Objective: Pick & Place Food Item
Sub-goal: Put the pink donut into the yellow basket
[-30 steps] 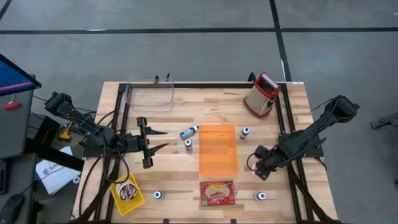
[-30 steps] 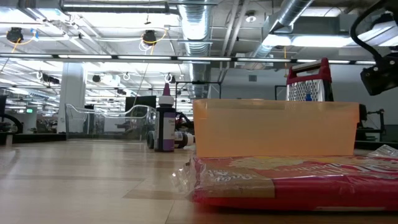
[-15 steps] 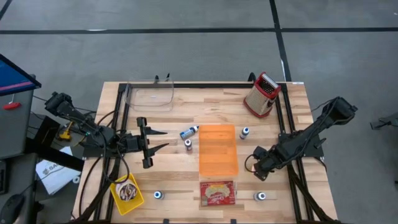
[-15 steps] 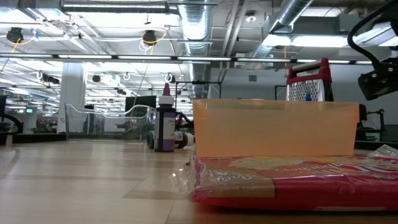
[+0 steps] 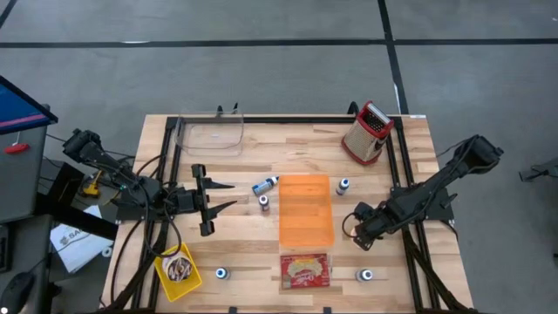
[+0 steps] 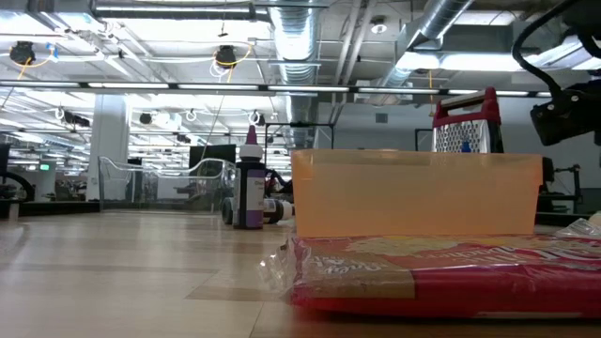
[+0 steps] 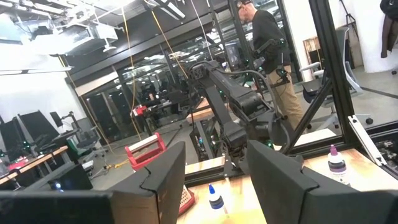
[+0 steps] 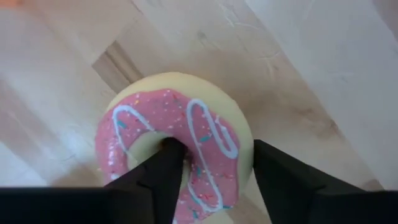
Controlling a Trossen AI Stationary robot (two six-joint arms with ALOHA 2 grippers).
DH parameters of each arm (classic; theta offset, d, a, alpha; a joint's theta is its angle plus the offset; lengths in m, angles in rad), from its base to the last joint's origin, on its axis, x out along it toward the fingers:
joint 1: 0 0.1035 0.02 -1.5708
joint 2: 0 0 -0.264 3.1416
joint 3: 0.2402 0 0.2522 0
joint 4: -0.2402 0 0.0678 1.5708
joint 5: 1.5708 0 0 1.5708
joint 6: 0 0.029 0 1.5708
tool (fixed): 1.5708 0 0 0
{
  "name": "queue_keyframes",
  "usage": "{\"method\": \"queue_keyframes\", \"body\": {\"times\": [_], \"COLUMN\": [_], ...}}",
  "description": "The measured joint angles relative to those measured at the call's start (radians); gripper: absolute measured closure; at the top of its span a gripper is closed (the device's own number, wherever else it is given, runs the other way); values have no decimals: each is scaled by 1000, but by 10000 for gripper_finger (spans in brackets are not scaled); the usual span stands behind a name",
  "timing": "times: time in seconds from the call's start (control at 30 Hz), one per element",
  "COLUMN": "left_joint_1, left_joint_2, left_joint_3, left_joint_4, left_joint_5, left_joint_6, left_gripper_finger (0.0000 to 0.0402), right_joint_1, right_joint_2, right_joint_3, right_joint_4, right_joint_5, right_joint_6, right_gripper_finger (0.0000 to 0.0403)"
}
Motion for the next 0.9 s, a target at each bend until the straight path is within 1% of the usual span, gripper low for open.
{"method": "queue_keyframes", "body": {"times": [0.13,0.4,0.5,0.63,0.77,0.9], "left_joint_1": [0,0,2,31,88,135], "left_joint_2": [0,0,0,0,24,79], "left_joint_3": [0,1,1,1,1,11], "left_joint_4": [-1,-25,-35,-36,-59,-47], "left_joint_5": [0,0,-5,-7,-6,-8], "left_joint_6": [0,0,-9,-81,-203,-288], "left_gripper_finger": [234,234,234,234,234,234], "right_joint_1": [0,-3,-11,-13,-13,-13], "right_joint_2": [-48,-200,-265,-317,-310,-254], "right_joint_3": [8,13,37,99,181,270], "right_joint_4": [0,-5,-7,-8,-10,-10], "right_joint_5": [5,57,123,240,341,429], "right_joint_6": [1,24,16,-50,-154,-274], "right_gripper_finger": [241,246,246,246,246,246]}}
